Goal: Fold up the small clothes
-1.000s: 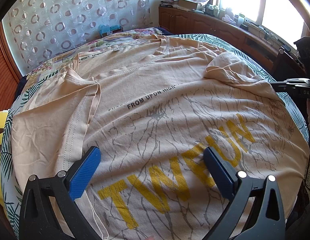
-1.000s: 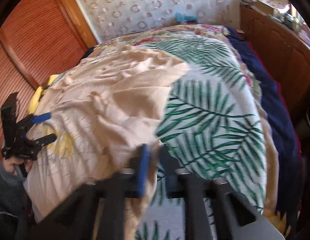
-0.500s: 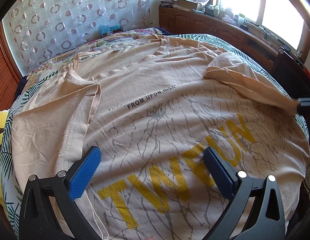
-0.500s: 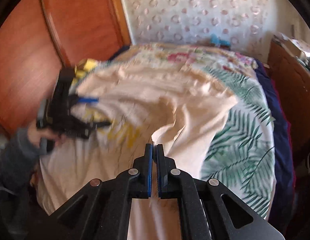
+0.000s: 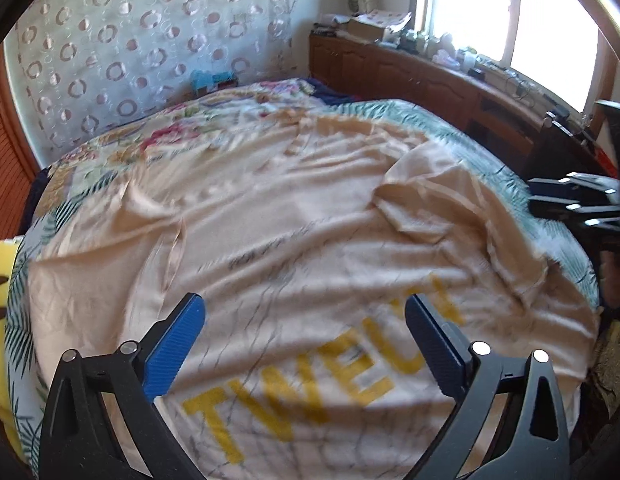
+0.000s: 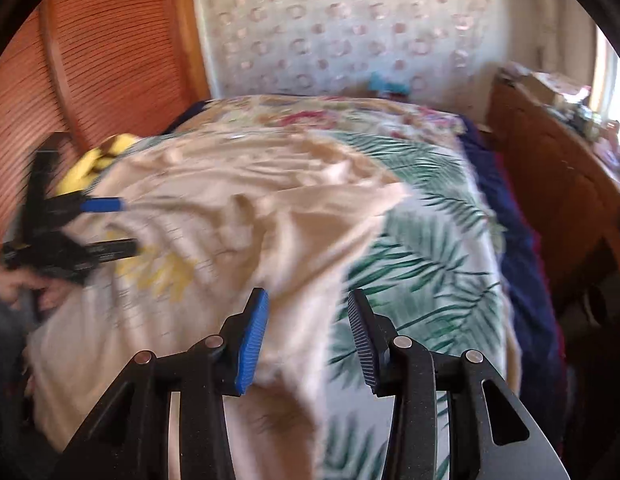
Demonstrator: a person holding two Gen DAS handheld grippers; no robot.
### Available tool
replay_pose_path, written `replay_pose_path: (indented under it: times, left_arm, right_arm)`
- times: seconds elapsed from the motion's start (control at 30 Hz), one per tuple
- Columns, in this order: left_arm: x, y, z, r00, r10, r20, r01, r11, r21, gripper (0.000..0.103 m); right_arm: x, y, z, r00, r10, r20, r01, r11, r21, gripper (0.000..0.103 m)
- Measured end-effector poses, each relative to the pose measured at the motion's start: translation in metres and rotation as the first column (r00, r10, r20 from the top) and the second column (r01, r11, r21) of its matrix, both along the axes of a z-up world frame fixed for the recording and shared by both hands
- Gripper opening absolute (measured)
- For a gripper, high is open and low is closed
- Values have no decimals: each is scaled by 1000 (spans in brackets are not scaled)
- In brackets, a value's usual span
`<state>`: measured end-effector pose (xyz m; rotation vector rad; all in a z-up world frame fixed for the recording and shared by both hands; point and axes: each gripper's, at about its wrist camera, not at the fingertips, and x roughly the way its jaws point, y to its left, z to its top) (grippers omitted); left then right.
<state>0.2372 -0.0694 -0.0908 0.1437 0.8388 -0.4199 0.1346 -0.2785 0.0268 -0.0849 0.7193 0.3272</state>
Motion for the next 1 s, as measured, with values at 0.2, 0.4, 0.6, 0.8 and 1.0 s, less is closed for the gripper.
replay_pose_path:
  times: [0.2,0.4,0.6,0.8,1.0]
  left_arm:
    - [29,-34,7,997,-76,-25,76,997,-24,69]
    - [65,-59,-11,988,-121,-99,118,993,-28,35]
    - [79,-73,-18,983,-150,-105,149,989,-20,34]
    - [78,-73,-15,981,-180,-74,178,983,-30,4]
    - [71,-41,-1,996,-92,-15,91,995,-50,4]
  right_arm:
    - [22,2,-23,997,-77,-23,76,996,-43,43]
    - [25,6,-36,995,-96,-19,94,992,-86,43]
    - [26,5,-35,995,-93,-26,91,994,-66,43]
    - [27,0,-33,996,-89,-28,88,995,-54,44]
    - [29,-2,-33,996,-88,-26,87,995,-58,44]
